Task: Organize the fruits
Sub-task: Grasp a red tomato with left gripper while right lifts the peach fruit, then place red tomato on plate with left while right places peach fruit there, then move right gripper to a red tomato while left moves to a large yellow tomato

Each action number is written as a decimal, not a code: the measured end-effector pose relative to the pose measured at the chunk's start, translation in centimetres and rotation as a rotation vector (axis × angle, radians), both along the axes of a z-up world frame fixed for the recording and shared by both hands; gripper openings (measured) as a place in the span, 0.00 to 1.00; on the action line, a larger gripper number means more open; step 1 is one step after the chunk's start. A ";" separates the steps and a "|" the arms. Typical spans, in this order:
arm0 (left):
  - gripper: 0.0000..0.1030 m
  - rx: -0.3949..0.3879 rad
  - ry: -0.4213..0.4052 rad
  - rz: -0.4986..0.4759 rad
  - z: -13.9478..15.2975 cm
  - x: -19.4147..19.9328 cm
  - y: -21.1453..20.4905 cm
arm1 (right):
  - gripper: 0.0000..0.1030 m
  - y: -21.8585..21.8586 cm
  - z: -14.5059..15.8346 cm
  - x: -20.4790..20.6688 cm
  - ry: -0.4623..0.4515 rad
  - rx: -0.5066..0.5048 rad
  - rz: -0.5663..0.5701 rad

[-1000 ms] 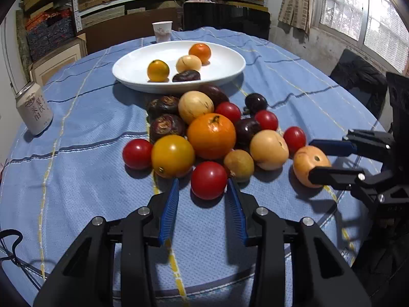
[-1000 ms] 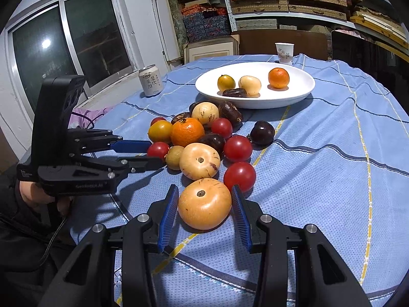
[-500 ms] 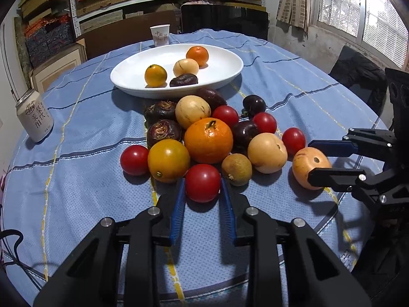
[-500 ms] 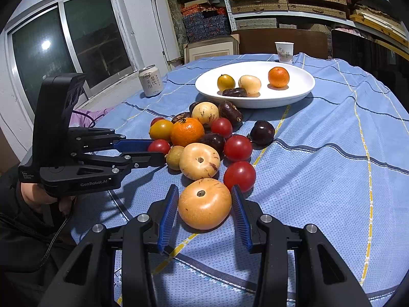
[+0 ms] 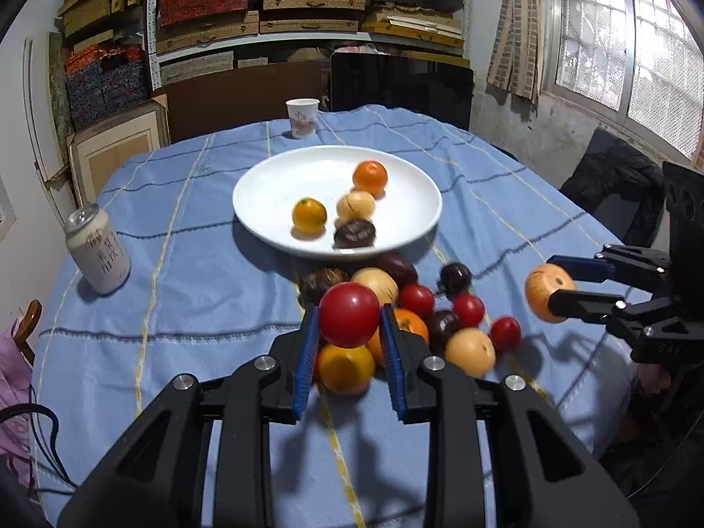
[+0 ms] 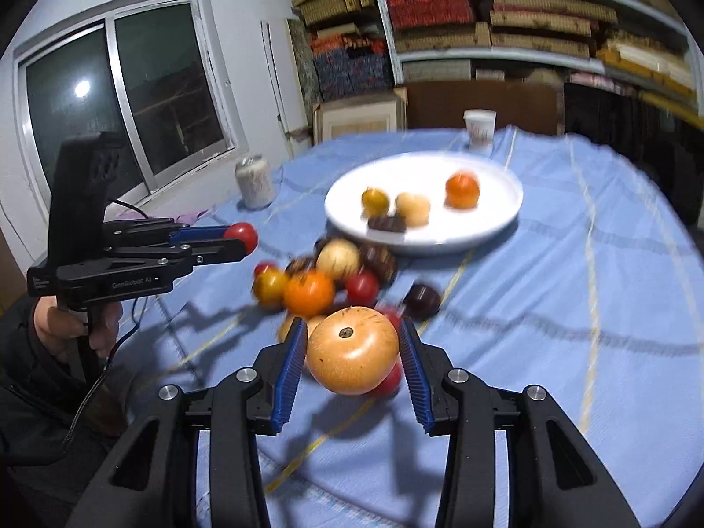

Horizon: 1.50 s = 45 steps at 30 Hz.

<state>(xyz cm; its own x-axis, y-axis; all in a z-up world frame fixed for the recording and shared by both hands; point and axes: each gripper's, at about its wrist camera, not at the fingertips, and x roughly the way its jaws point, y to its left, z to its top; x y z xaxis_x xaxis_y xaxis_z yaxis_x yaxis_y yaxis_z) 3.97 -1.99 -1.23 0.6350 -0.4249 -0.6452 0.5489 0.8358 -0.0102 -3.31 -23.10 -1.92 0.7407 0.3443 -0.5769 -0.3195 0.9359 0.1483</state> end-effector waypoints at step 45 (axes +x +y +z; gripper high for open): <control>0.87 -0.002 0.083 -0.016 -4.3 0.5 0.8 | 0.50 1.8 -4.1 0.3 0.079 -0.121 0.019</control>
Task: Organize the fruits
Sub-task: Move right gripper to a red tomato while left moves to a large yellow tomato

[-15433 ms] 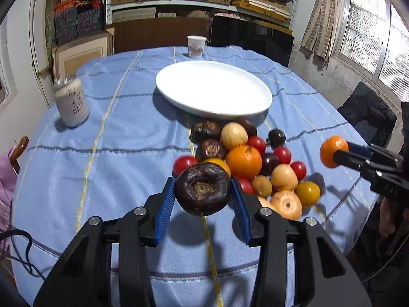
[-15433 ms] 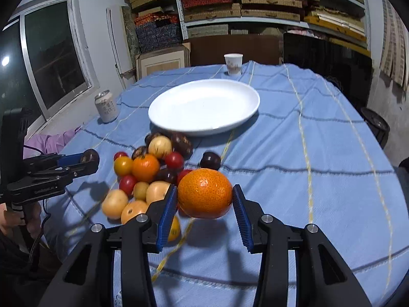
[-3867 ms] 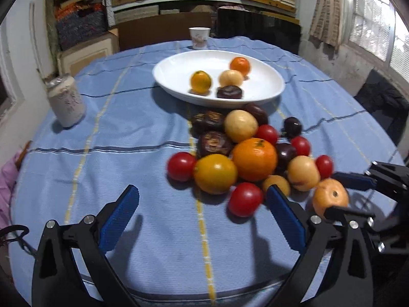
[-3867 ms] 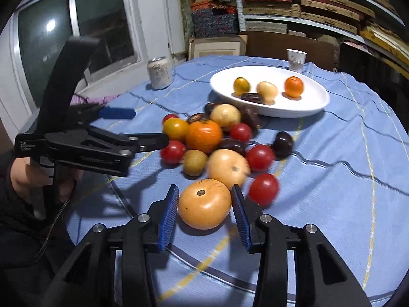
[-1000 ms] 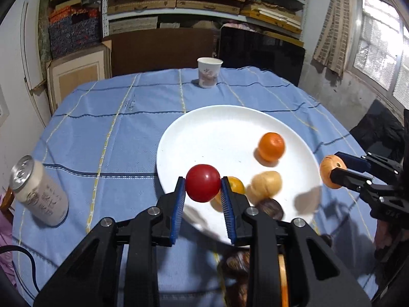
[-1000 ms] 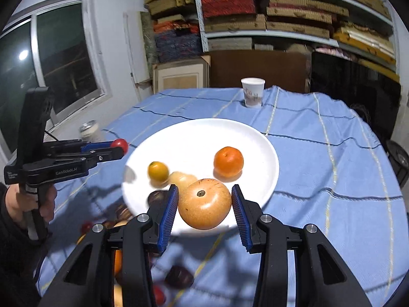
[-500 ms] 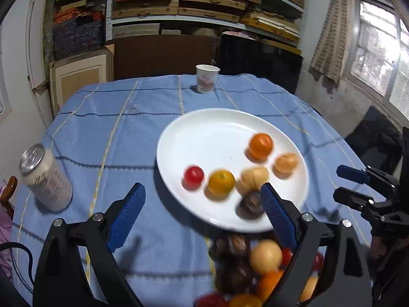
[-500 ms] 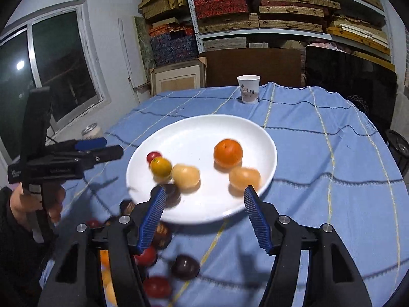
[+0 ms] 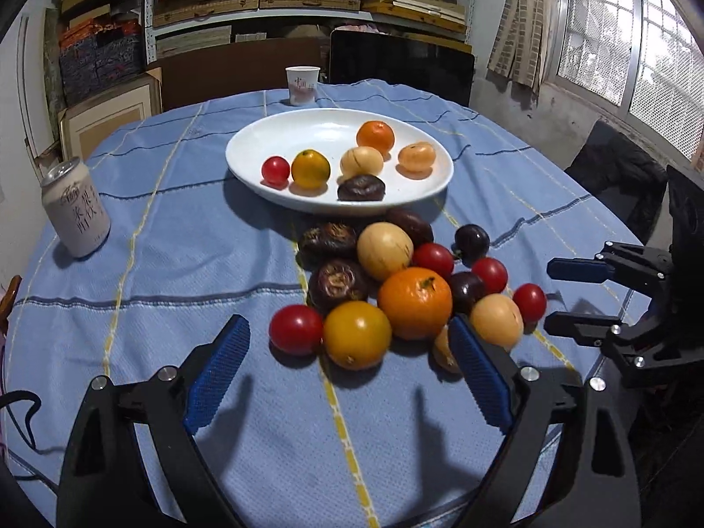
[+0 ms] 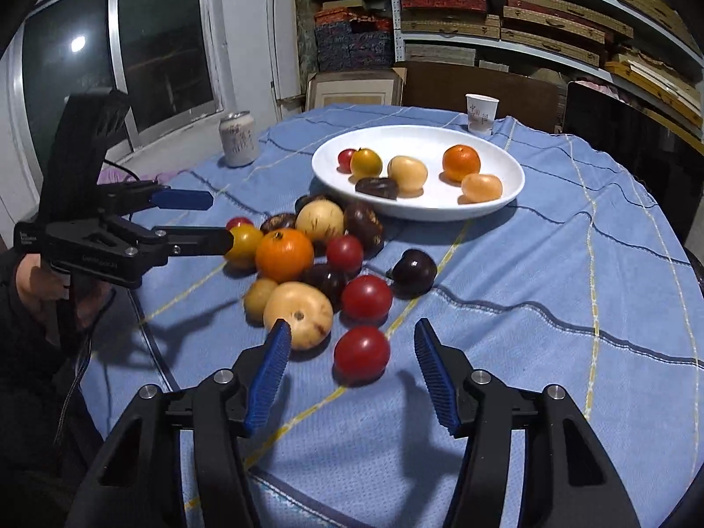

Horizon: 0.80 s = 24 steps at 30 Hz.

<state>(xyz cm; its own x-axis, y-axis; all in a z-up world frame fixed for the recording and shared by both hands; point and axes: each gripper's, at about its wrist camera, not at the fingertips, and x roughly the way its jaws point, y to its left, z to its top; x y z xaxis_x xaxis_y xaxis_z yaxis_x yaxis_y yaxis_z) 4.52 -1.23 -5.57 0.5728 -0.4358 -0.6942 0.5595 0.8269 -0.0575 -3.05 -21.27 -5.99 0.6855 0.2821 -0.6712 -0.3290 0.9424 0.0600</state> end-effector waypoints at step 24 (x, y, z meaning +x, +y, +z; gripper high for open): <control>0.74 0.081 -0.008 0.062 -0.4 0.5 0.5 | 0.28 -0.8 -0.9 0.7 0.038 0.053 -0.013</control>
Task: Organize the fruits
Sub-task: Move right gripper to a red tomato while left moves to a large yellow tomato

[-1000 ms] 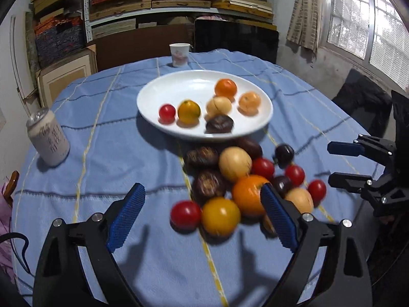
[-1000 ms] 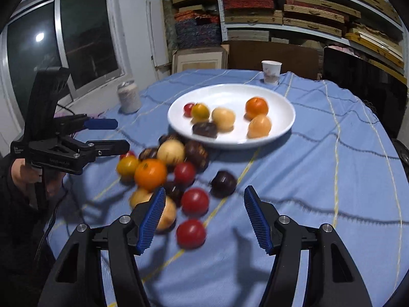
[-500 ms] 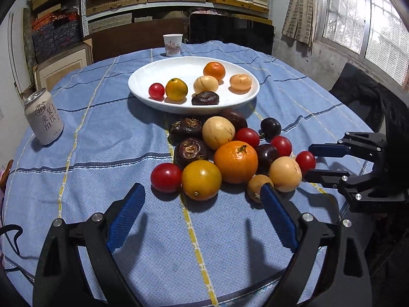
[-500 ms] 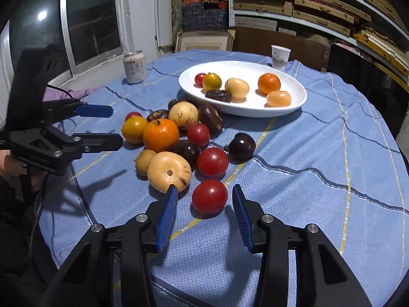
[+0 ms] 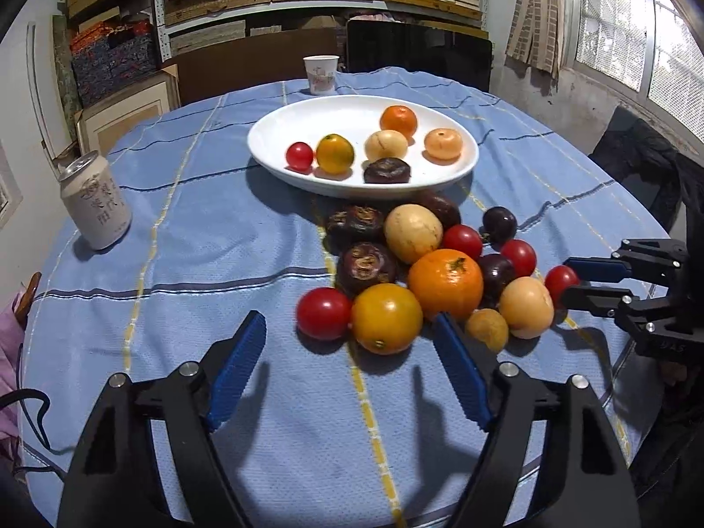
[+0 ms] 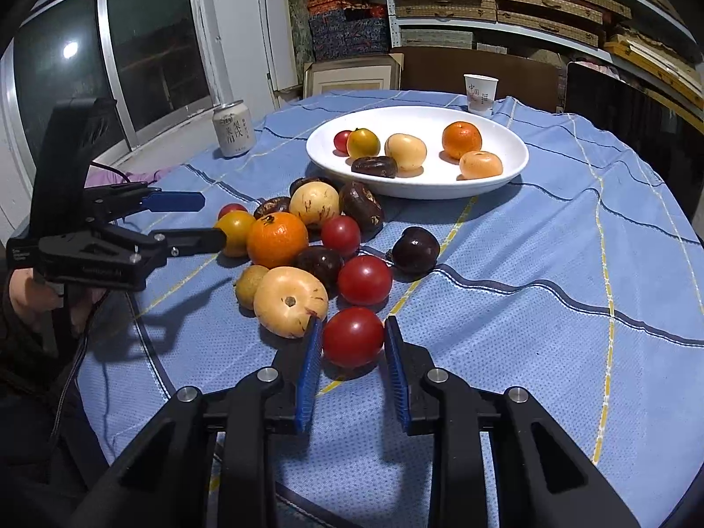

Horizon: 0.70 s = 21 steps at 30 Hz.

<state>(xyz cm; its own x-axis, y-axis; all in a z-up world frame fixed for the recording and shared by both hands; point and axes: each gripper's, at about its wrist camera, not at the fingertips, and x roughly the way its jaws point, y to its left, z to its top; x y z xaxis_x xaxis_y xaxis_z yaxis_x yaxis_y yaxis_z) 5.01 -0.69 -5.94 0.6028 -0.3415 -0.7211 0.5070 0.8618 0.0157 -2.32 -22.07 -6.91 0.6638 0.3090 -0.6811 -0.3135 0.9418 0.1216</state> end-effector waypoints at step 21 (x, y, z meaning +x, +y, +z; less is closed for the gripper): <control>0.48 0.041 0.010 -0.121 -1.0 -0.7 -2.9 | 0.28 -0.6 0.2 -0.2 -0.012 0.028 -0.010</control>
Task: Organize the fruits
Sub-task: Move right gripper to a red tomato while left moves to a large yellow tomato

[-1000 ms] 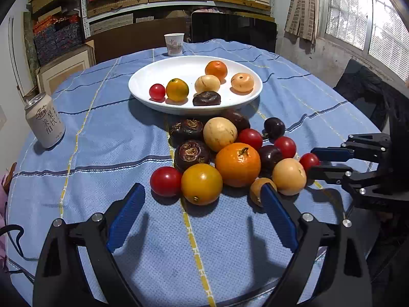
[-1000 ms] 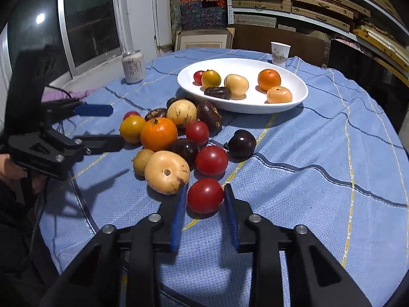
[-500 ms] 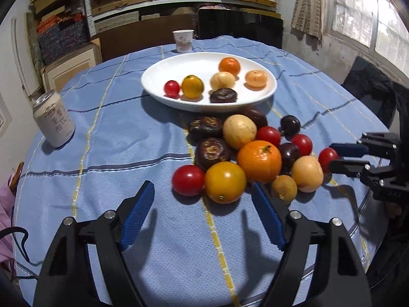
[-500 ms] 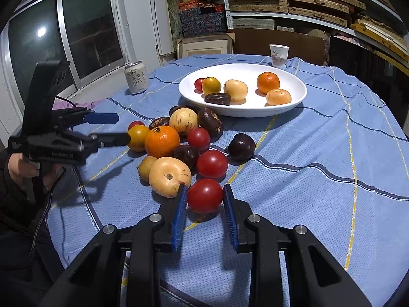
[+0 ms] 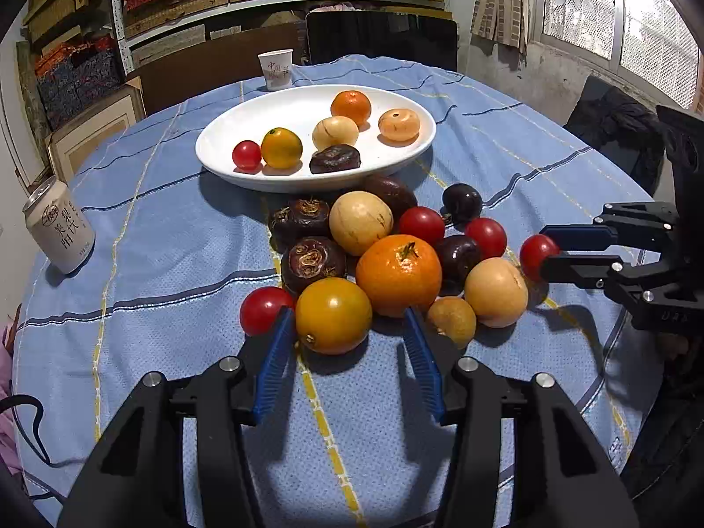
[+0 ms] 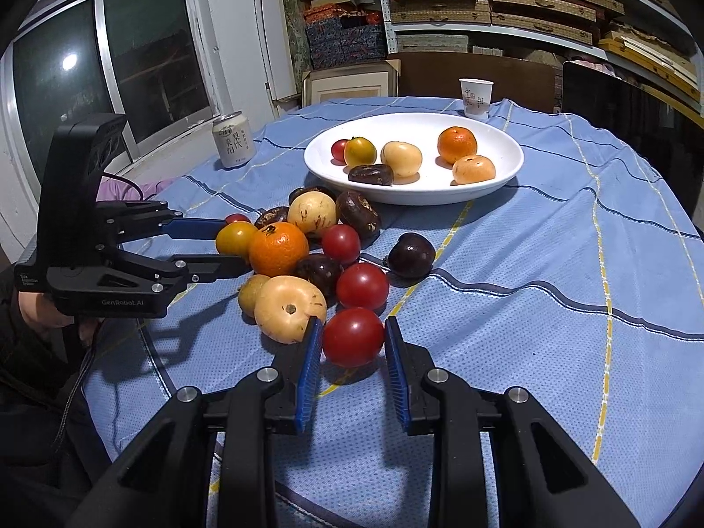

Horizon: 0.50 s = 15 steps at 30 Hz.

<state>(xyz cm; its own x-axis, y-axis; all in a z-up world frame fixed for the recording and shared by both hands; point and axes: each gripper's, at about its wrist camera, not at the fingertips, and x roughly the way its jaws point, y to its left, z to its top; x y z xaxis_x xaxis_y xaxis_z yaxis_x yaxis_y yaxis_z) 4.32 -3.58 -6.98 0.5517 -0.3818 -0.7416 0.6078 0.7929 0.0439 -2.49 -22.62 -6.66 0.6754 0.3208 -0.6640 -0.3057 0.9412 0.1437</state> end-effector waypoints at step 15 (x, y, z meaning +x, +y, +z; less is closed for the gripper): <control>0.48 0.005 0.009 -0.004 0.0 0.2 -0.5 | 0.28 -0.3 0.2 -0.4 -0.011 0.018 -0.004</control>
<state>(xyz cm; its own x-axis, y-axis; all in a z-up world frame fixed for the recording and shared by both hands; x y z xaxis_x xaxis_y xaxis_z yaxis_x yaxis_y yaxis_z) 4.48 -4.11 -7.01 0.5439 -0.3798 -0.7483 0.6110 0.7904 0.0429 -2.85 -22.93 -6.49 0.6842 0.3301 -0.6504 -0.3036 0.9397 0.1576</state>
